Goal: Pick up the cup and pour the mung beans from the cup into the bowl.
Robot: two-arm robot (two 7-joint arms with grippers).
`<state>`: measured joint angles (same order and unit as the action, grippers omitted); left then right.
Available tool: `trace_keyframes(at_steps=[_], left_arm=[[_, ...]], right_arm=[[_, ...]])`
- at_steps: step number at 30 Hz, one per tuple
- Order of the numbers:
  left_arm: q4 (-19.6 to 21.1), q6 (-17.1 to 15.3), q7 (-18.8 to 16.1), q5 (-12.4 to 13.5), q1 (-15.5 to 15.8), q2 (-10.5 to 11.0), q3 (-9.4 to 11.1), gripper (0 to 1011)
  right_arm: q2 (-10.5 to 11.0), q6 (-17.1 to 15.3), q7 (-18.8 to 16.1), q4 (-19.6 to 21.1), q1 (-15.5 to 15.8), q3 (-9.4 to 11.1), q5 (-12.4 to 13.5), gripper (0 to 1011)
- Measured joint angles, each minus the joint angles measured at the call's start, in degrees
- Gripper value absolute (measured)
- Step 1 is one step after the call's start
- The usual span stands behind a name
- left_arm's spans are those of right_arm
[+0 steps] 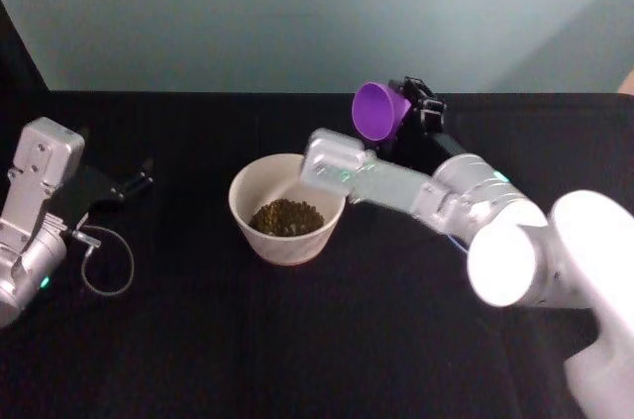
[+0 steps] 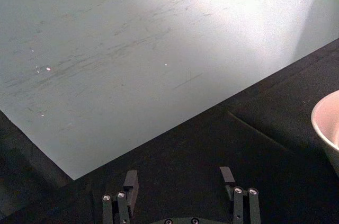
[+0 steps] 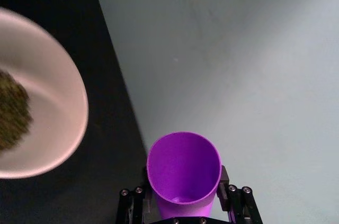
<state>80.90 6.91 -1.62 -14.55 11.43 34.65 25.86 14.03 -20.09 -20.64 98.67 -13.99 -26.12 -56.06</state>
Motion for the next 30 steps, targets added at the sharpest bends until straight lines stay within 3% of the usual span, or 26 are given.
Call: trace_keyframes(at_steps=[1,2,4,5,7,8,11,12,15,19,22,25,30], left_arm=[[0.0,0.0,0.0,0.0,0.0,0.0,0.0,1000],[0.0,0.0,0.0,0.0,0.0,0.0,0.0,1000],[0.0,0.0,0.0,0.0,0.0,0.0,0.0,1000],[0.0,0.0,0.0,0.0,0.0,0.0,0.0,1000],[0.0,0.0,0.0,0.0,0.0,0.0,0.0,1000],[0.0,0.0,0.0,0.0,0.0,0.0,0.0,1000],[0.0,0.0,0.0,0.0,0.0,0.0,0.0,1000],[0.0,0.0,0.0,0.0,0.0,0.0,0.0,1000],[0.0,0.0,0.0,0.0,0.0,0.0,0.0,1000],[0.0,0.0,0.0,0.0,0.0,0.0,0.0,1000],[0.0,0.0,0.0,0.0,0.0,0.0,0.0,1000],[0.0,0.0,0.0,0.0,0.0,0.0,0.0,1000],[0.0,0.0,0.0,0.0,0.0,0.0,0.0,1000]], right_arm=[[-0.2,0.6,-0.6,-0.2,0.1,1.0,2.0,718],[-0.6,1.7,-1.8,-0.5,0.3,2.9,6.3,718],[-1.1,2.4,-2.8,-0.8,0.6,4.9,10.2,718],[-1.8,2.9,-3.7,-1.2,0.8,6.8,13.9,718],[-2.5,3.3,-4.5,-1.7,1.1,8.8,17.4,718],[-3.1,3.7,-5.0,-2.2,1.3,10.4,20.4,718],[-4.0,4.6,-5.7,-2.9,1.7,12.7,24.8,718],[-4.6,5.5,-6.1,-3.3,2.0,14.1,27.7,718],[-5.5,6.8,-6.6,-4.0,2.4,16.1,31.8,718],[-7.4,8.9,-7.7,-5.4,3.0,19.9,39.6,718],[-8.0,9.4,-8.2,-6.1,3.3,21.4,42.8,718],[-8.1,9.3,-8.3,-6.4,3.3,21.8,44.4,718],[-8.1,9.2,-8.4,-6.4,3.2,21.9,44.6,718]])
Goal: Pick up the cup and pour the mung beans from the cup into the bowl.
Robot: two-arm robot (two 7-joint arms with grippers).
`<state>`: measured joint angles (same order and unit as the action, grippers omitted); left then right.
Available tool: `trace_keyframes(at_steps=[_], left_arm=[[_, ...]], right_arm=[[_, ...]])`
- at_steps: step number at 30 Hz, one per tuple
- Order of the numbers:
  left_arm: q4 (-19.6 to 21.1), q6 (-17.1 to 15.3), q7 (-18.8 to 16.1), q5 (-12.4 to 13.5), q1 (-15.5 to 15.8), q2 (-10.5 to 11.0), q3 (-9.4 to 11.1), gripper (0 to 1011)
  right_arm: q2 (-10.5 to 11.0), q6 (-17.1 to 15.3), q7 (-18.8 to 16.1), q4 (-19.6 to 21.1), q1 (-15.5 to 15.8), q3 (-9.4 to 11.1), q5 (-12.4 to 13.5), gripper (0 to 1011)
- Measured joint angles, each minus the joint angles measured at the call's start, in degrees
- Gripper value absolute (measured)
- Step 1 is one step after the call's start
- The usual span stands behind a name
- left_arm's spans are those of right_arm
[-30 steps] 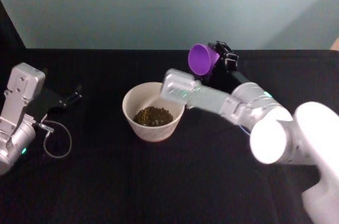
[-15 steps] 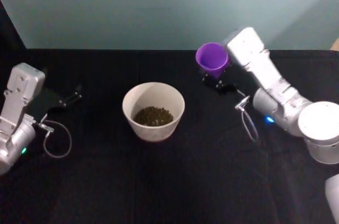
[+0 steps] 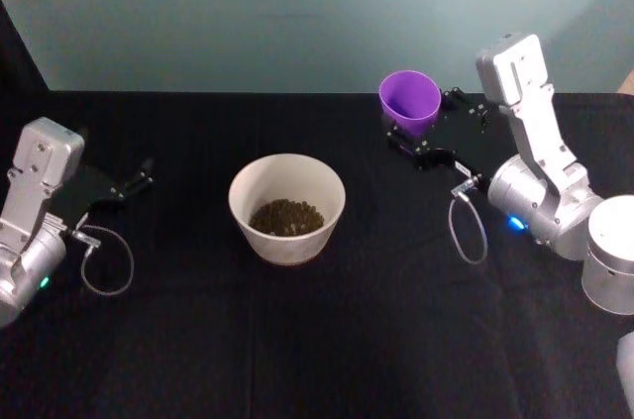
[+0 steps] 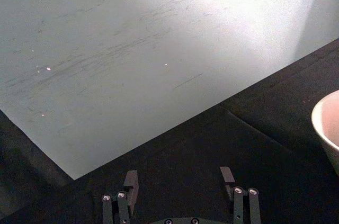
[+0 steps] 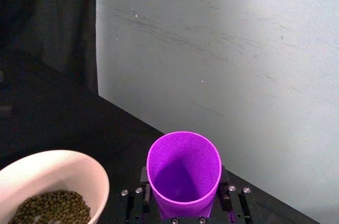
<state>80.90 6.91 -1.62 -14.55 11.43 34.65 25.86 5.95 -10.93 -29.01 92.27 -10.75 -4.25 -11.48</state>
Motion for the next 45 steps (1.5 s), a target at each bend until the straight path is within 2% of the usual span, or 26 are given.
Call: trace_keyframes(at_steps=[13,20,25,32,45], left_arm=[[0.0,0.0,0.0,0.0,0.0,0.0,0.0,1000],[0.0,0.0,0.0,0.0,0.0,0.0,0.0,1000],[0.0,0.0,0.0,0.0,0.0,0.0,0.0,1000],[0.0,0.0,0.0,0.0,0.0,0.0,0.0,1000],[0.0,0.0,0.0,0.0,0.0,0.0,0.0,1000]], right_arm=[[0.0,0.0,0.0,0.1,0.0,-0.2,-0.5,718],[0.9,0.2,-0.3,-0.5,-0.3,0.0,0.8,718],[1.3,1.3,-0.9,-2.9,-0.3,0.2,3.0,718],[1.5,3.8,-3.5,-8.3,-1.5,0.8,7.8,718],[1.3,7.9,-5.2,-15.8,-3.0,1.1,13.3,718]])
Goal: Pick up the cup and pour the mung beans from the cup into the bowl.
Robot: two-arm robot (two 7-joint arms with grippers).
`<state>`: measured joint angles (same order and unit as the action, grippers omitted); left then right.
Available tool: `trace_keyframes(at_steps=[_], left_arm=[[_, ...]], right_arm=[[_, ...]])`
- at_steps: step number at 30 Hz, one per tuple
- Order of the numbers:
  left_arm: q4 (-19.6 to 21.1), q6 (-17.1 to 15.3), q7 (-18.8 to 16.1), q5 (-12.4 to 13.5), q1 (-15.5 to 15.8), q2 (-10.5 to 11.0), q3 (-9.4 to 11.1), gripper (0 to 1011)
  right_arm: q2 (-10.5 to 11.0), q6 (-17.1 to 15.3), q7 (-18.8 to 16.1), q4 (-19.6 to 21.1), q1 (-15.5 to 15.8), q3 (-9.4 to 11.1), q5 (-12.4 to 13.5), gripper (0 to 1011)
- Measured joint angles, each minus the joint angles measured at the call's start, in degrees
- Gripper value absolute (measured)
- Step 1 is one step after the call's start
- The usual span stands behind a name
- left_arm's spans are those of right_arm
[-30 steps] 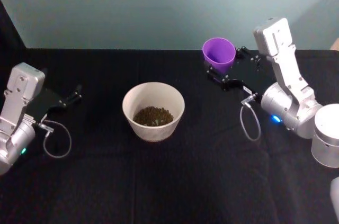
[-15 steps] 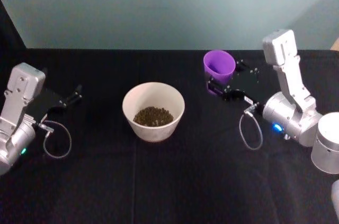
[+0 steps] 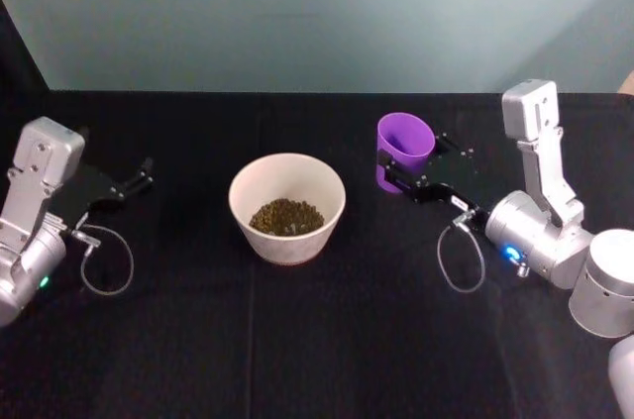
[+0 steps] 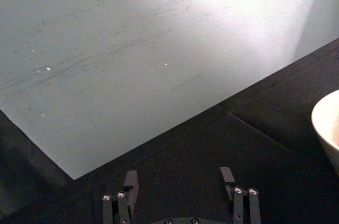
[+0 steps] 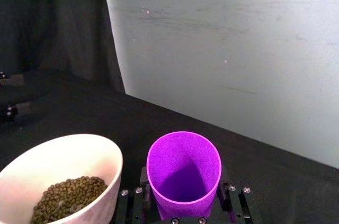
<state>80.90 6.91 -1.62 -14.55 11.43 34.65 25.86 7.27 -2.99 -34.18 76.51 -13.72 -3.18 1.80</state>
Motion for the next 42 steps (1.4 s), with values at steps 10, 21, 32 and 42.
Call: trace_keyframes(at_steps=[10,21,32,42], left_arm=[[0.0,0.0,0.0,0.0,0.0,0.0,0.0,1000],[0.0,0.0,0.0,0.0,0.0,0.0,0.0,1000],[0.0,0.0,0.0,0.0,0.0,0.0,0.0,1000],[0.0,0.0,0.0,0.0,0.0,0.0,0.0,1000]], right_arm=[[-0.2,1.6,-0.2,-5.3,-1.2,-0.8,2.8,718],[0.3,1.8,-0.2,-7.7,-2.0,-2.2,4.0,718],[1.1,1.7,1.2,-7.0,-1.4,-3.4,4.9,922],[2.3,1.4,4.2,1.8,1.2,-3.6,5.6,1002]])
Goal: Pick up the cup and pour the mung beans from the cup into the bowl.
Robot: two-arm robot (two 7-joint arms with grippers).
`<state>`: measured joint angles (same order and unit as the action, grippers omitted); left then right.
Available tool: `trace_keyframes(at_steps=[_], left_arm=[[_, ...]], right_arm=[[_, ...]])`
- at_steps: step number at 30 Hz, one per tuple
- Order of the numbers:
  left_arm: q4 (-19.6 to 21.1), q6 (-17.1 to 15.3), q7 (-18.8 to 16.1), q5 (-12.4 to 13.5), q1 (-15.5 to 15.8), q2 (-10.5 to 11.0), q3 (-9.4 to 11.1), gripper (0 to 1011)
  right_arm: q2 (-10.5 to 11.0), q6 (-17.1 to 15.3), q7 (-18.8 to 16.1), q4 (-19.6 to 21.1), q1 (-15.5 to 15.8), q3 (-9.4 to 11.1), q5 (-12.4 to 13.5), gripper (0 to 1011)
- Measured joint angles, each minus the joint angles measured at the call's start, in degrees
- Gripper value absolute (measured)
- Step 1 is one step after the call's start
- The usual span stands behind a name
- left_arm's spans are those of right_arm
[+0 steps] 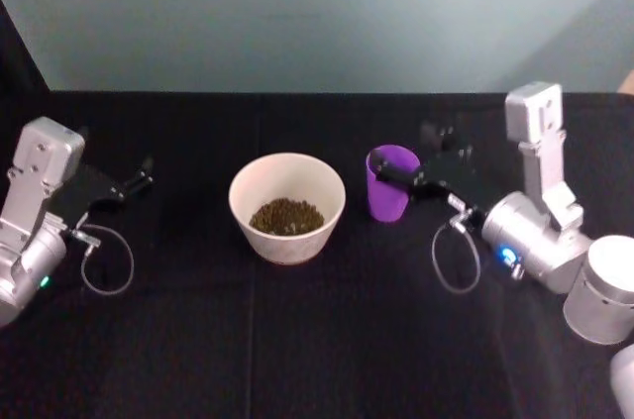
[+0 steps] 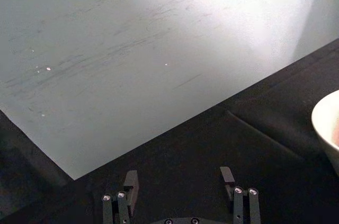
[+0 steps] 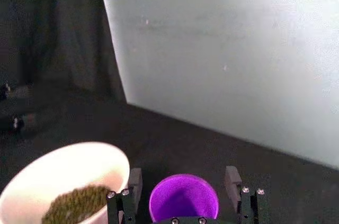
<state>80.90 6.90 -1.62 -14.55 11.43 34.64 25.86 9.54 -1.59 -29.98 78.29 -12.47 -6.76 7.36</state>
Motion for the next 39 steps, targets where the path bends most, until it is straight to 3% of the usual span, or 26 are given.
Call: trace_keyframes(at_steps=[9,13,18,30,39], left_arm=[[0.0,0.0,0.0,0.0,0.0,0.0,0.0,1000],[0.0,0.0,0.0,0.0,0.0,0.0,0.0,1000],[0.0,0.0,0.0,0.0,0.0,0.0,0.0,1000],[0.0,0.0,0.0,0.0,0.0,0.0,0.0,1000],[0.0,0.0,0.0,0.0,0.0,0.0,0.0,1000]], right_arm=[[1.1,1.0,3.9,6.6,1.5,2.2,1.1,1002],[2.3,0.5,5.1,6.8,1.2,4.0,2.3,1002],[3.8,-0.3,6.1,5.2,0.7,4.7,2.6,1002],[5.5,0.3,9.2,-1.2,1.0,2.6,1.1,1002],[5.2,1.7,13.4,-1.3,1.7,0.7,-1.3,1002]])
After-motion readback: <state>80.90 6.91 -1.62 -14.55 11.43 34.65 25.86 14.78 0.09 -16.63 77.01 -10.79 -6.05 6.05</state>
